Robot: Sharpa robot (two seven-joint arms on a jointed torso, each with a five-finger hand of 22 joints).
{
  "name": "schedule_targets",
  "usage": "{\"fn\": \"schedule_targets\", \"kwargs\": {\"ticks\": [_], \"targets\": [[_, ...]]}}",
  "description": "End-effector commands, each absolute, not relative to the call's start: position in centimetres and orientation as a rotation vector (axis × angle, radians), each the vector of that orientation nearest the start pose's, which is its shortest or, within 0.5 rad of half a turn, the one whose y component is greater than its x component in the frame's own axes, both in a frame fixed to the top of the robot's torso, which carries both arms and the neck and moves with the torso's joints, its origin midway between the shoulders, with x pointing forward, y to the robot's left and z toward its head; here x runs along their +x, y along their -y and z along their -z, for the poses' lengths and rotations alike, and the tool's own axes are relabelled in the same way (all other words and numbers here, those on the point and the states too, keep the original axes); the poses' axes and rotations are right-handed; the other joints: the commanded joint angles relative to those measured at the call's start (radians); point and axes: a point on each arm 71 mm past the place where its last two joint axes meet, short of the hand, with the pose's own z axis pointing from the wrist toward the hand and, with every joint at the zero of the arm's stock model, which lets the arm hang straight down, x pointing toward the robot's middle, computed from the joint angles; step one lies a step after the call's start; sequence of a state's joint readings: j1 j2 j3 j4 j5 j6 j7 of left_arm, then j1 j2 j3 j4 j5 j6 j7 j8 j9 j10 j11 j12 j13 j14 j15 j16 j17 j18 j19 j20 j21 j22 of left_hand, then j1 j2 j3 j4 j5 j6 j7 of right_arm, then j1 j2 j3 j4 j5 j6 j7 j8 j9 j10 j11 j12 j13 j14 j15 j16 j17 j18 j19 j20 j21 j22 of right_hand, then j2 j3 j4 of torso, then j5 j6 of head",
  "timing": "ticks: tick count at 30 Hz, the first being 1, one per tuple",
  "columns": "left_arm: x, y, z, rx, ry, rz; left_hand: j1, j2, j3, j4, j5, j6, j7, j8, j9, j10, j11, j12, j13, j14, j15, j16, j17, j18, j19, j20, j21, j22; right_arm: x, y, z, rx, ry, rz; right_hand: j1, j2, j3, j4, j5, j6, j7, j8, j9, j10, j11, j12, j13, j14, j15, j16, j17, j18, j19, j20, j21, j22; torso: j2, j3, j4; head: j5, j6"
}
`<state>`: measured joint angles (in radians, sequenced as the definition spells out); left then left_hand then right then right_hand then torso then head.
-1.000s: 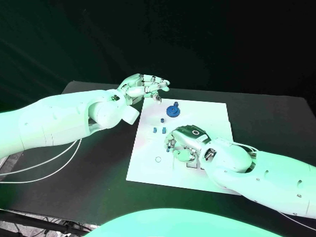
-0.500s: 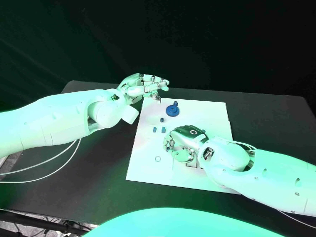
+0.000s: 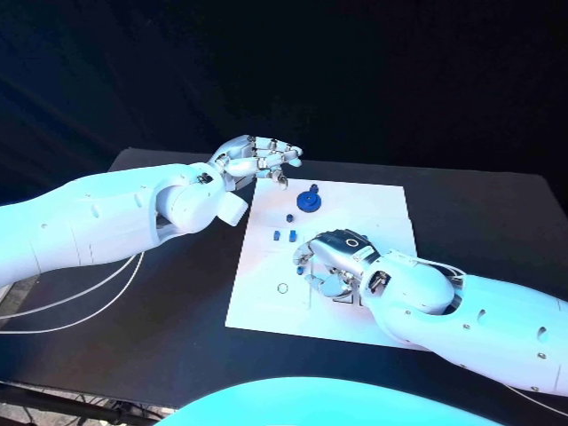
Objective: Assemble the parts on the task board
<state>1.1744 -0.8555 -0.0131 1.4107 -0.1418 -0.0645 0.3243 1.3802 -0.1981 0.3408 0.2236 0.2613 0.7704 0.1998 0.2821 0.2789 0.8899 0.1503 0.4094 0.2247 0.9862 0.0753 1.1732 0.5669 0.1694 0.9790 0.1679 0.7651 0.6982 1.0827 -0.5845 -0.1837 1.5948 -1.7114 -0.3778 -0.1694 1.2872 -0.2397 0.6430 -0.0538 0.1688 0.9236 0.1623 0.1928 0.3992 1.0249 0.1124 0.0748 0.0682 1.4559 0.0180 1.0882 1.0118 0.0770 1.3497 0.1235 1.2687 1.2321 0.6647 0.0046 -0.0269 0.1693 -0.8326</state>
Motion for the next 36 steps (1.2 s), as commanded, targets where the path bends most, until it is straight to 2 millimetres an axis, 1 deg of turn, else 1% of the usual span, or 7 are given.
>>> {"fn": "schedule_targets", "kwargs": {"ticks": [1, 9, 14, 19, 23, 29, 36], "targets": [[50.1, -23.4, 19.0, -0.981, -1.592, 1.606, 0.01, 0.003, -0.007, 0.002, 0.0, -0.002, 0.015, 0.007, 0.002, -0.009, -0.001, 0.006, 0.001, -0.005, 0.003, 0.005, -0.002, 0.013, 0.006, 0.001, -0.004, -0.002, 39.3, 5.5, 25.5, -0.497, -1.629, -0.883, 0.003, -0.007, -0.004, 0.0, 0.004, -0.004, 0.001, -0.004, -0.002, -0.004, -0.001, 0.003, -0.001, -0.007, 0.003, -0.003, -0.003, 0.016, -0.004, 0.0, -0.003, -0.003, 0.0, -0.0003, -0.0006, -0.002, 0.003], [50.1, -23.6, 19.0, -0.982, -1.594, 1.604, 0.011, 0.003, -0.008, 0.003, -0.001, -0.001, 0.016, 0.008, 0.002, -0.01, 0.0, 0.006, 0.001, -0.006, 0.003, 0.005, -0.002, 0.013, 0.006, 0.001, -0.004, -0.002, 39.9, 7.8, 23.6, -0.447, -1.625, -0.855, 0.008, -0.001, -0.018, 0.002, 0.027, 0.004, -0.002, -0.002, -0.001, -0.003, -0.003, 0.031, 0.004, 0.0, 0.001, 0.01, 0.007, 0.009, 0.018, -0.002, 0.015, 0.02, 0.0, -0.0011, -0.0005, -0.011, 0.011], [50.1, -23.6, 19.0, -0.982, -1.596, 1.606, 0.011, 0.004, -0.008, 0.003, -0.001, 0.0, 0.016, 0.009, 0.002, -0.01, 0.0, 0.007, 0.002, -0.006, 0.003, 0.006, -0.002, 0.013, 0.006, 0.002, -0.004, -0.002, 41.5, 10.3, 22.2, -0.369, -1.654, -0.805, 0.009, 0.003, -0.008, 0.004, 0.039, 0.01, -0.002, -0.004, -0.001, 0.025, -0.008, 0.066, 0.008, 0.026, -0.003, 0.082, 0.076, -0.008, 0.067, -0.006, 0.076, 0.087, -0.001, -0.0019, -0.0012, -0.027, 0.018], [50.0, -23.8, 19.0, -0.982, -1.594, 1.606, 0.012, 0.004, -0.009, 0.004, -0.001, 0.0, 0.017, 0.01, 0.002, -0.01, 0.0, 0.007, 0.002, -0.006, 0.004, 0.006, -0.002, 0.013, 0.006, 0.002, -0.005, -0.002, 43.2, 12.7, 21.3, -0.339, -1.669, -0.74, 0.002, -0.006, -0.011, 0.006, 0.043, 0.009, -0.002, -0.005, -0.002, 0.023, -0.008, 0.072, 0.006, 0.031, -0.002, 0.099, 0.091, -0.011, 0.075, -0.006, 0.087, 0.099, 0.0, -0.0014, -0.0015, -0.034, 0.026], [50.0, -23.9, 18.9, -0.983, -1.593, 1.603, 0.012, 0.003, -0.01, 0.004, -0.001, 0.001, 0.017, 0.011, 0.003, -0.011, 0.001, 0.007, 0.002, -0.006, 0.004, 0.006, -0.002, 0.013, 0.006, 0.002, -0.005, -0.002, 44.2, 14.1, 21.4, -0.346, -1.699, -0.69, -0.012, -0.021, -0.048, 0.014, 0.046, -0.013, -0.009, -0.021, -0.006, -0.009, -0.007, 0.072, 0.001, 0.03, -0.001, 0.113, 0.098, -0.011, 0.075, -0.005, 0.088, 0.101, 0.001, 0.0004, 0.0004, -0.038, 0.031], [50.0, -24.1, 19.0, -0.986, -1.595, 1.601, 0.013, 0.003, -0.01, 0.004, -0.001, 0.002, 0.017, 0.012, 0.003, -0.011, 0.001, 0.008, 0.002, -0.007, 0.004, 0.006, -0.002, 0.013, 0.006, 0.002, -0.005, -0.002, 44.9, 14.9, 21.7, -0.371, -1.732, -0.645, 0.005, -0.01, -0.126, 0.026, 0.028, -0.023, -0.021, -0.034, -0.01, -0.04, -0.005, 0.086, 0.001, 0.025, 0.001, 0.117, 0.093, -0.011, 0.073, -0.002, 0.085, 0.103, 0.0, -0.0004, -0.0007, -0.04, 0.032], [50.0, -24.1, 19.0, -0.988, -1.598, 1.603, 0.019, 0.003, -0.011, 0.002, 0.0, 0.003, 0.017, 0.014, 0.003, -0.011, 0.001, 0.01, 0.002, -0.007, 0.004, 0.006, -0.003, 0.013, 0.006, 0.003, -0.005, -0.003, 45.6, 15.3, 22.0, -0.387, -1.745, -0.615, 0.016, -0.002, -0.136, 0.027, 0.028, -0.02, -0.023, -0.035, -0.01, -0.034, -0.007, 0.098, 0.004, 0.024, 0.0, 0.119, 0.093, -0.011, 0.074, -0.002, 0.086, 0.105, 0.0, -0.0005, 0.0011, -0.042, 0.032]]}}
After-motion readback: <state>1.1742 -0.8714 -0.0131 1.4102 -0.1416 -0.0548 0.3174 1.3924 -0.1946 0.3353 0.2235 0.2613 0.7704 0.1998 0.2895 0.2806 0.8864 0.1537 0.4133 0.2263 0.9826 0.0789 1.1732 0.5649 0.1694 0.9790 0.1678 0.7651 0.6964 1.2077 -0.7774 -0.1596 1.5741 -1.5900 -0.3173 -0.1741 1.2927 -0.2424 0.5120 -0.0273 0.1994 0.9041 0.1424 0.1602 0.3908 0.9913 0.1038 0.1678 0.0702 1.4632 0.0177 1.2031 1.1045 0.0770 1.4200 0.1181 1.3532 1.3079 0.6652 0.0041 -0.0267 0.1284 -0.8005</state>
